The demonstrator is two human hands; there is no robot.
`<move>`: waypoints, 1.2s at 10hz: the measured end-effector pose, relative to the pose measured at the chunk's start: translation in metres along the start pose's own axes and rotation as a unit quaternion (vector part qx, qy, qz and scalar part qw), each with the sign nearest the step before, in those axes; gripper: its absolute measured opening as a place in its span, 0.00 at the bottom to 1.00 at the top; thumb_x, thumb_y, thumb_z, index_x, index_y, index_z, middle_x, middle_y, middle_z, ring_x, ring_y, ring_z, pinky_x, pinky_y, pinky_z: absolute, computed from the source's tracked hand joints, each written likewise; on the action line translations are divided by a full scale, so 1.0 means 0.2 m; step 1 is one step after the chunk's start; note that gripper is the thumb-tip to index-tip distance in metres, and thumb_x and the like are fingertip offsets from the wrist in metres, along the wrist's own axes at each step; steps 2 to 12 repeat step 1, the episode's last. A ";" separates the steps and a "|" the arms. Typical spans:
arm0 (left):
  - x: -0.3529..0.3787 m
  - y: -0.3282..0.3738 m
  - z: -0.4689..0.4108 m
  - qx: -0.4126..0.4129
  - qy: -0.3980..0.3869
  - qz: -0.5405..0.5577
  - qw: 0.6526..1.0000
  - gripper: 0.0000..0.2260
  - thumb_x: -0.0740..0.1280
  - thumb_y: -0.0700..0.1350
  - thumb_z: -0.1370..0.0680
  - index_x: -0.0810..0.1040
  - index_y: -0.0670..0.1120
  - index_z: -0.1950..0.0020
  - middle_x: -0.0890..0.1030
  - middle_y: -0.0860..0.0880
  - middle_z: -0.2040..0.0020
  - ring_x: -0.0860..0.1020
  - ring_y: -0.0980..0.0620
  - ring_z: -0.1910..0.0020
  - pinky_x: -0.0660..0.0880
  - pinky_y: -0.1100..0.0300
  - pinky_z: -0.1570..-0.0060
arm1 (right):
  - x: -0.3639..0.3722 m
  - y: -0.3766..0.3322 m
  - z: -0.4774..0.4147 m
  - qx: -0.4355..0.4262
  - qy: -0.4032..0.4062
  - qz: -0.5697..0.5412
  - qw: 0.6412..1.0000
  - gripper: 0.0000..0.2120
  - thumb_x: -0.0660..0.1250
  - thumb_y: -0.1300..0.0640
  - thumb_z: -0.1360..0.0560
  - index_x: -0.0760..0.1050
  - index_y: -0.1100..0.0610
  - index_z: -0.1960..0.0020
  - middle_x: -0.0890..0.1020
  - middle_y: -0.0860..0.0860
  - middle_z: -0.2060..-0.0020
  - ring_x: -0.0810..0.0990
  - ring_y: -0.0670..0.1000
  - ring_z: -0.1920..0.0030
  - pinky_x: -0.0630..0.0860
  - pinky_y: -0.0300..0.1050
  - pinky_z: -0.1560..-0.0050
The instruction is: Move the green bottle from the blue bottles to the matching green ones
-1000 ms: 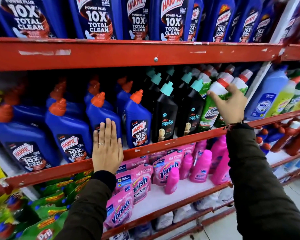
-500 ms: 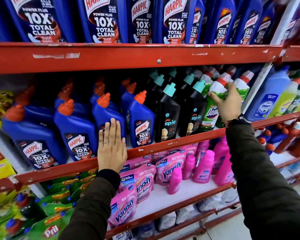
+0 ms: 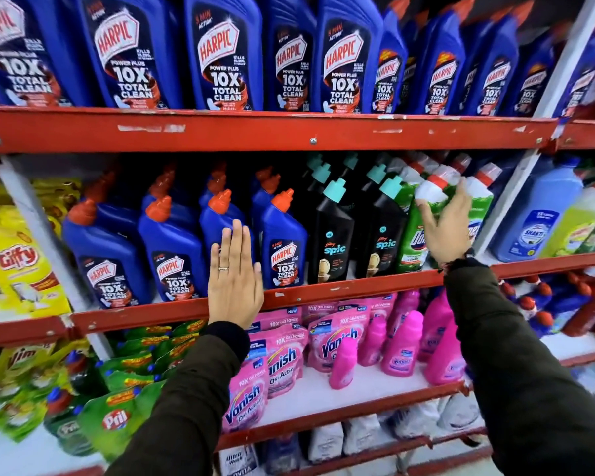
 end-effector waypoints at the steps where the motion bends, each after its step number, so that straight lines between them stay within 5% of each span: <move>1: -0.12 0.11 -0.11 0.000 0.020 -0.012 1.000 0.32 0.54 0.46 0.17 0.45 0.39 0.15 0.47 0.43 0.15 0.45 0.46 0.15 0.41 0.50 0.17 | -0.01 -0.09 0.11 -0.030 0.052 -0.020 0.998 0.40 0.60 0.42 0.15 0.48 0.66 0.16 0.53 0.63 0.16 0.52 0.62 0.15 0.56 0.57 0.15; 12: -0.12 0.11 -0.11 0.000 0.020 -0.012 1.000 0.32 0.54 0.46 0.17 0.45 0.39 0.15 0.47 0.43 0.15 0.45 0.46 0.15 0.41 0.50 0.17 | -0.01 -0.09 0.11 -0.030 0.052 -0.020 0.998 0.40 0.60 0.42 0.15 0.48 0.66 0.16 0.53 0.63 0.16 0.52 0.62 0.15 0.56 0.57 0.15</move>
Point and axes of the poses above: each hand's wrist, its own z-axis away from the middle knuckle, its own x-axis out of the palm, y = z × x, the point moved 7 cm from there along -z, towards the middle knuckle
